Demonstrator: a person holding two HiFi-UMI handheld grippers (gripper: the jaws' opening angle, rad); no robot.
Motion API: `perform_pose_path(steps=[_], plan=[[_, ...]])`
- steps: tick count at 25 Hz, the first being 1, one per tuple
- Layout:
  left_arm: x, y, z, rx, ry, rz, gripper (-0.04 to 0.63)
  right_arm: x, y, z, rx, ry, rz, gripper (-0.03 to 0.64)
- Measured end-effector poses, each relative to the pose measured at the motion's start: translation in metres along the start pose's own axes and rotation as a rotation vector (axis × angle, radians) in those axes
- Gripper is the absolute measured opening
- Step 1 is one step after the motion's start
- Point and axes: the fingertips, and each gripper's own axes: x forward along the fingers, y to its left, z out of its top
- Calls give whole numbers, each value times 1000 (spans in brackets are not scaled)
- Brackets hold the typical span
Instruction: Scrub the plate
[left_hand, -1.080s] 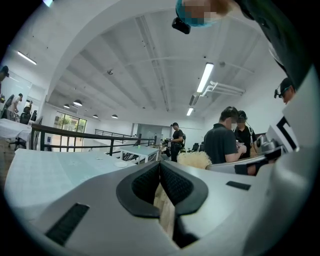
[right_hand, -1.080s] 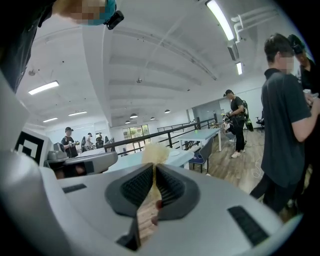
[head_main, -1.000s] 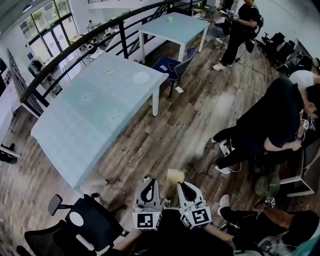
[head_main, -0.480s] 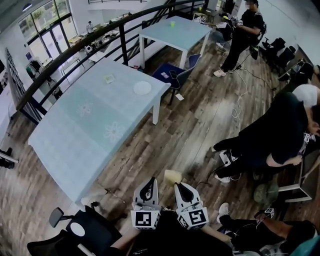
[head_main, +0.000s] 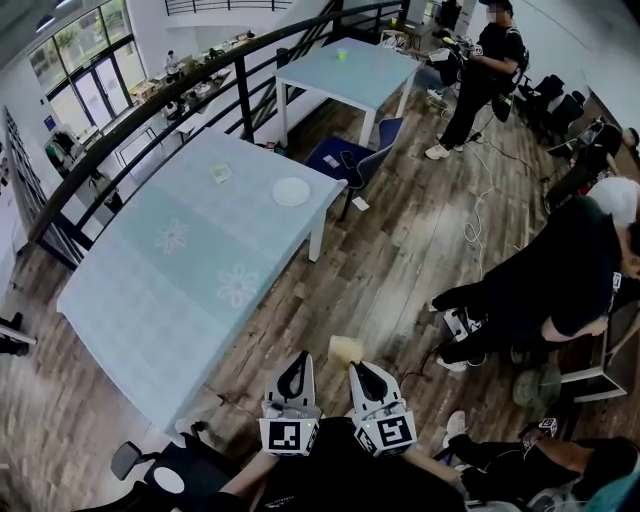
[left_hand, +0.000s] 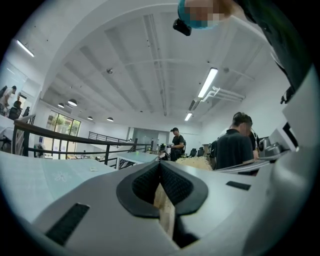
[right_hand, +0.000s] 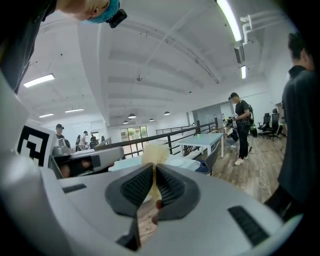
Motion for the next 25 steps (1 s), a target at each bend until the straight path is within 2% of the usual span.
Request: perform_pose_path(steps=[3,11,15,25], plan=[[3,16,1,37,-5,13,14,12,7,1,-5,3,2,29],[7,29,-13,51,70,22,14,31,8,-2,1,14,-13,29],[16,36,-8,51,58,27,14,44,3,5,-1,17,-10,29],[63,62,-9,60,49,102,14,98,-26,19,10,8,29,29]])
